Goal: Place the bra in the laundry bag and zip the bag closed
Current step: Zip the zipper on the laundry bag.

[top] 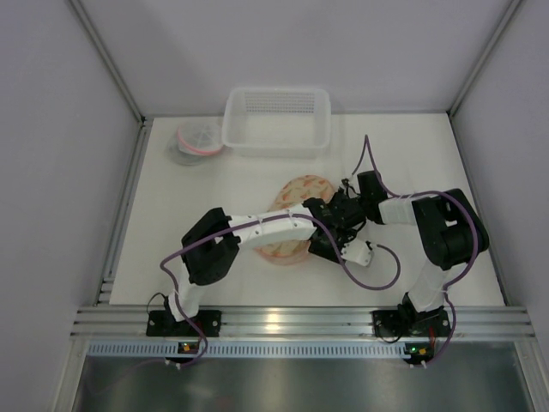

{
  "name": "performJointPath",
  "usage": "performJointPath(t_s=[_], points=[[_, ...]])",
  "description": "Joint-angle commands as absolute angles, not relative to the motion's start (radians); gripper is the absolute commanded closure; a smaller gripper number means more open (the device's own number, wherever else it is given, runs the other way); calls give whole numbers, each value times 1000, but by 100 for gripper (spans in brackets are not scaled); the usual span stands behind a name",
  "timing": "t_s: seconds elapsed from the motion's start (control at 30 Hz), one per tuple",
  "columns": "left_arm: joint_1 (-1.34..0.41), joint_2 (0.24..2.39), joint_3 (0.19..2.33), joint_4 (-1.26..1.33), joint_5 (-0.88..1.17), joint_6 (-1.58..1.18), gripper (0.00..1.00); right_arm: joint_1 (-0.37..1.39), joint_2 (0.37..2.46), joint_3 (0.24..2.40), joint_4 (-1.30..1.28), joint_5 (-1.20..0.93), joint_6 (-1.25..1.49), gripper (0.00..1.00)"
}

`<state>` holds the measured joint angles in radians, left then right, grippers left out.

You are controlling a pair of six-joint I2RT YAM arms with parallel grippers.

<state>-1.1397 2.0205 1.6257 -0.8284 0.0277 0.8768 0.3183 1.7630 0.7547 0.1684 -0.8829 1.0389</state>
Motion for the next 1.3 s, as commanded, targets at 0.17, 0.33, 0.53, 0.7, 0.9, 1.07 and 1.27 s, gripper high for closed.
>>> performJointPath(t_s=[0.17,0.33,0.53,0.7,0.9,1.07,1.27], points=[[-1134,2072,1678,-910,-78,928,45,334,1769,802,143,-877,1002,100],[-1131,2085,1674,-923,-101,940,50,334,1778,810,132,-874,994,100],[-1129,2086,1671,-931,-106,940,63,333,1789,828,115,-876,982,100],[-1129,2076,1664,-934,-89,927,91,334,1792,834,115,-874,980,100],[-1131,2040,1632,-933,-49,896,100,331,1796,851,114,-876,977,100],[-1144,1994,1585,-939,72,832,100,328,1798,864,106,-873,966,100],[-1161,1945,1504,-939,195,743,100,316,1802,871,98,-870,954,100]])
